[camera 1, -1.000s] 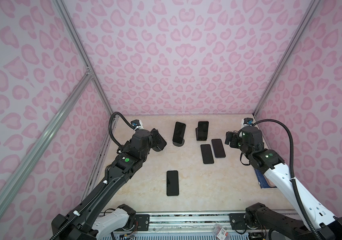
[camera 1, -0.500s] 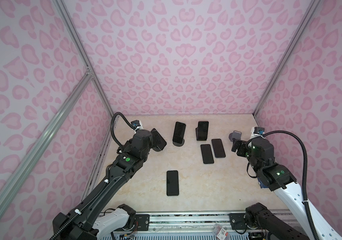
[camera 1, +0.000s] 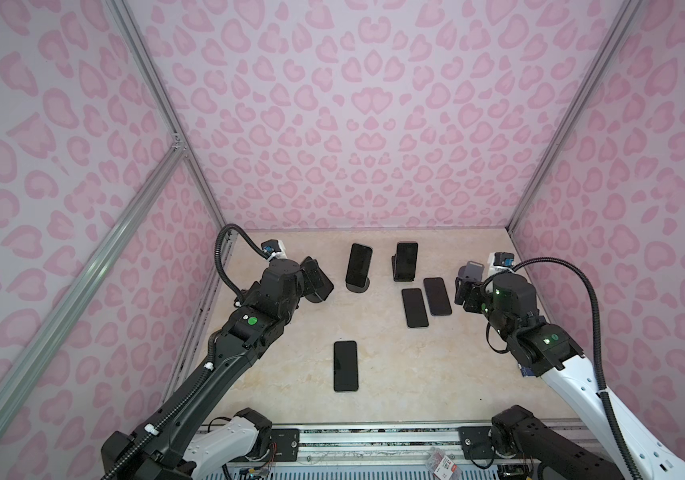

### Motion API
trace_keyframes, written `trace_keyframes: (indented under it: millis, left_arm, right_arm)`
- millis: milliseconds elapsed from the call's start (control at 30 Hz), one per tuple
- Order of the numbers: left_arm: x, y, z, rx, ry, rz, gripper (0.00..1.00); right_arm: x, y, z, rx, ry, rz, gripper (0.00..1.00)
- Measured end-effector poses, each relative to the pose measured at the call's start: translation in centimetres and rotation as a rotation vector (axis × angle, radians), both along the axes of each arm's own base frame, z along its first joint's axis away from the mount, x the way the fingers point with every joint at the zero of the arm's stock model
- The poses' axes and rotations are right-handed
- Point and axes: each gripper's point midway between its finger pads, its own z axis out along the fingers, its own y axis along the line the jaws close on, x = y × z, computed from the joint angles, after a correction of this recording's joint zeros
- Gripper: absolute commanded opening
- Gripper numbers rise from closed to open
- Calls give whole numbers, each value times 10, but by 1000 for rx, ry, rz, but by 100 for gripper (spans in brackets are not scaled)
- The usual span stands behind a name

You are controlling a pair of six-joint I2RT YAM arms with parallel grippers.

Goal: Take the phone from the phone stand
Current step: 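Lower the right gripper onto the pink-edged phone and close on its top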

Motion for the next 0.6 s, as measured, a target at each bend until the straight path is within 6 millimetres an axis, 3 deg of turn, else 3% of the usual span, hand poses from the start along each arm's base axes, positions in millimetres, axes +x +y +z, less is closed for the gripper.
trace_keyframes:
  millis: [100, 233, 333, 400, 600]
  left_arm:
    - [-1, -2, 0, -8, 2, -11, 98]
    - [-1, -2, 0, -11, 2, -12, 98]
    - [0, -3, -1, -12, 5, -16, 98]
    - [0, -6, -3, -17, 14, -27, 98]
    - [2, -13, -9, -28, 37, -63, 98]
  right_arm:
    - [11, 21, -11, 2, 27, 59, 92]
    - [26, 39, -12, -11, 22, 90, 99]
    - [67, 52, -6, -39, -14, 70, 99]
    - [86, 61, -21, -67, 40, 88, 99]
    - [153, 77, -28, -69, 79, 115, 99]
